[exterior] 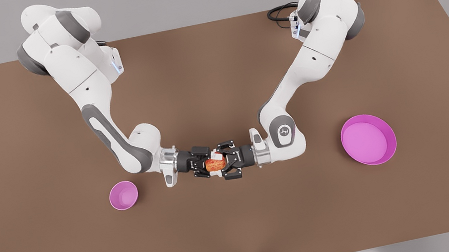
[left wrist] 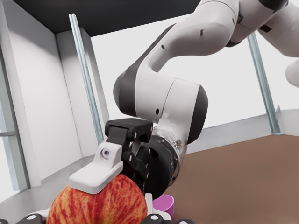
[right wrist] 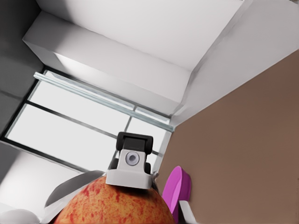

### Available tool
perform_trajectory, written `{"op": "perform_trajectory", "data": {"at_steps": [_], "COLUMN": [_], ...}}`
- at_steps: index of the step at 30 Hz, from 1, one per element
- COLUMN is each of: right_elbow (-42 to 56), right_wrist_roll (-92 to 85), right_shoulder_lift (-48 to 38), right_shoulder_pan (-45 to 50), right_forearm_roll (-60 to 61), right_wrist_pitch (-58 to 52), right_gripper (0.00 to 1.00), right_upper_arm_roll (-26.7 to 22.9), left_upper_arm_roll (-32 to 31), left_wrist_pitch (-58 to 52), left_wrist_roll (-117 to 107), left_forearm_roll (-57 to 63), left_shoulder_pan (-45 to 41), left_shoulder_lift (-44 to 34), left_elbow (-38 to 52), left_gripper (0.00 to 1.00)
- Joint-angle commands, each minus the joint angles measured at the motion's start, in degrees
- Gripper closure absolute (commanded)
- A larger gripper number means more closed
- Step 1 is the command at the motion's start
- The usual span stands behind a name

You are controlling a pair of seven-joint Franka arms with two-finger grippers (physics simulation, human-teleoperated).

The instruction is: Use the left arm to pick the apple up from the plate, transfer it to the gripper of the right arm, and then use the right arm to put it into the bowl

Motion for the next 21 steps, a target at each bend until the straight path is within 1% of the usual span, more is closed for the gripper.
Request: {"op": "perform_trajectory", "data": {"at_steps": [1, 2, 5, 6, 7, 14, 19, 20, 21], "right_elbow": [0.0, 0.0, 0.0, 0.0, 0.0, 0.0, -2.0, -2.1, -2.0], "right_wrist_roll": [-7.1, -7.1, -7.0, -6.9, -6.8, -5.6, 0.1, 1.9, 5.4], "right_shoulder_lift": [-0.1, -0.1, -0.1, -0.1, -0.1, -0.6, -2.6, -2.9, -3.0], "right_shoulder_pan": [0.0, 0.0, 0.1, 0.1, 0.1, -1.1, -7.1, -8.5, -10.6], "right_forearm_roll": [0.2, 0.2, 0.2, 0.2, 0.2, -0.7, -10.7, -12.8, -18.5], "right_wrist_pitch": [1.0, 1.0, 1.3, 1.4, 1.4, 1.0, 0.1, 0.1, -2.5], "right_gripper": [0.28, 0.33, 0.34, 0.34, 0.34, 0.34, 0.34, 0.34, 0.34], "right_upper_arm_roll": [0.0, 0.0, 0.0, 0.0, 0.0, -0.5, 0.7, 0.8, 0.9], "left_upper_arm_roll": [0.0, 0.0, 0.0, -0.2, -1.4, -1.3, -1.0, -1.0, -1.3], "left_wrist_pitch": [-0.1, -0.1, -0.1, -0.2, -0.5, -1.4, -9.2, -10.5, -13.4], "left_wrist_roll": [4.0, 4.0, 4.0, 3.9, 3.8, 3.9, 3.5, -2.6, -22.7], "left_forearm_roll": [0.2, 0.2, 0.2, 0.1, -0.8, 0.3, 4.6, 9.4, 26.9], "left_shoulder_pan": [0.0, 0.0, -0.1, 0.0, 0.2, 2.1, 8.2, 11.3, 17.2], "left_shoulder_lift": [0.0, 0.0, 0.2, 0.7, 1.6, 1.3, 1.0, -0.1, -2.4], "left_elbow": [0.0, 0.0, 0.0, 0.0, 0.0, -0.4, -3.1, -4.2, -4.2], "left_gripper": [0.25, 0.25, 0.23, 0.15, 0.00, 0.00, 0.00, 0.00, 0.01]}}
